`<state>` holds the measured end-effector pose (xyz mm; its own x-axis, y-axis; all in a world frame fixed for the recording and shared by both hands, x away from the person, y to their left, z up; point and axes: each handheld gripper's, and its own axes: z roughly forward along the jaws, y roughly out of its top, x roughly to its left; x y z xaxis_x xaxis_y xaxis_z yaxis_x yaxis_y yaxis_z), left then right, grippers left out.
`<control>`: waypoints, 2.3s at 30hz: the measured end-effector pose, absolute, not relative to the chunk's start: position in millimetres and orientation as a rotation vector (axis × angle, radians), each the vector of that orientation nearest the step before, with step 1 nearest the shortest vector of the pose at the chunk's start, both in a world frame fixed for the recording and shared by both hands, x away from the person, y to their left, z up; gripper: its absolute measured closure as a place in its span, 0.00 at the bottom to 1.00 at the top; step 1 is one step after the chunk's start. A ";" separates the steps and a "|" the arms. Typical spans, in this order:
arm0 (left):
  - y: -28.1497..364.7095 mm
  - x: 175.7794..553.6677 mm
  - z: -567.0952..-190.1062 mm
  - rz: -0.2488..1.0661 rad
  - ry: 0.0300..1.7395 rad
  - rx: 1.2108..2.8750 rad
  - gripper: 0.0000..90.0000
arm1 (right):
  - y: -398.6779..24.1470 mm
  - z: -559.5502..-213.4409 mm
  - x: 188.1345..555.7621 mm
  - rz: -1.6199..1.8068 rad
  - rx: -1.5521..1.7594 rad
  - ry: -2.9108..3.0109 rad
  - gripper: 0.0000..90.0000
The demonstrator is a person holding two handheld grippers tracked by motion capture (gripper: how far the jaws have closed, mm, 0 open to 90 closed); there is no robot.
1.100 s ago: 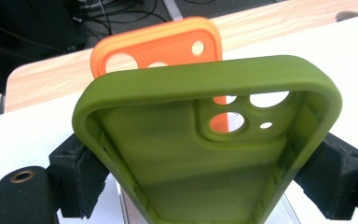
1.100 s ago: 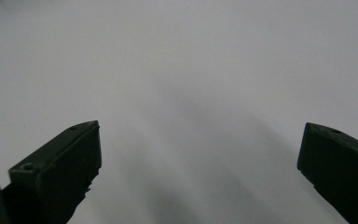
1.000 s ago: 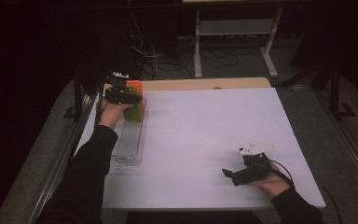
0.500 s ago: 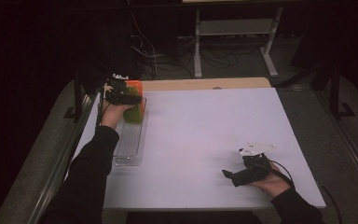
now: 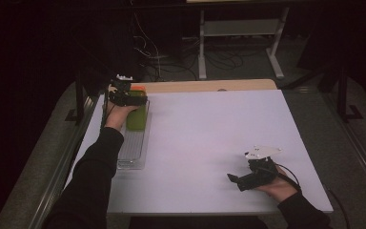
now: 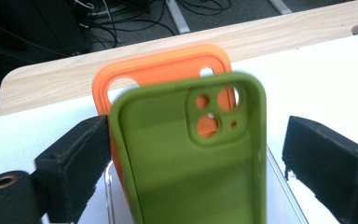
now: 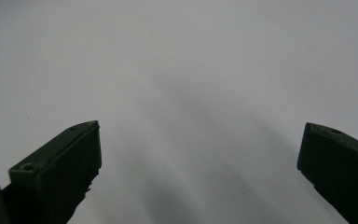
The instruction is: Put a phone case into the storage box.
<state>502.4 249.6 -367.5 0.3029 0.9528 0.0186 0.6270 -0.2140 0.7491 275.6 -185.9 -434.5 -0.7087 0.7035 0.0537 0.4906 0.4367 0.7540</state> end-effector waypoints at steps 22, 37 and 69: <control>255.3 475.8 -341.7 0.469 1.194 1.977 0.05 | -184.2 -434.3 275.2 1.144 1.047 2.425 0.00; 239.2 429.0 -320.4 0.416 0.955 2.006 0.05 | -185.6 -432.8 276.5 1.150 1.027 2.435 0.00; 234.5 342.5 -362.3 0.316 0.767 2.032 0.05 | -181.0 -410.1 281.4 1.188 0.970 2.473 0.00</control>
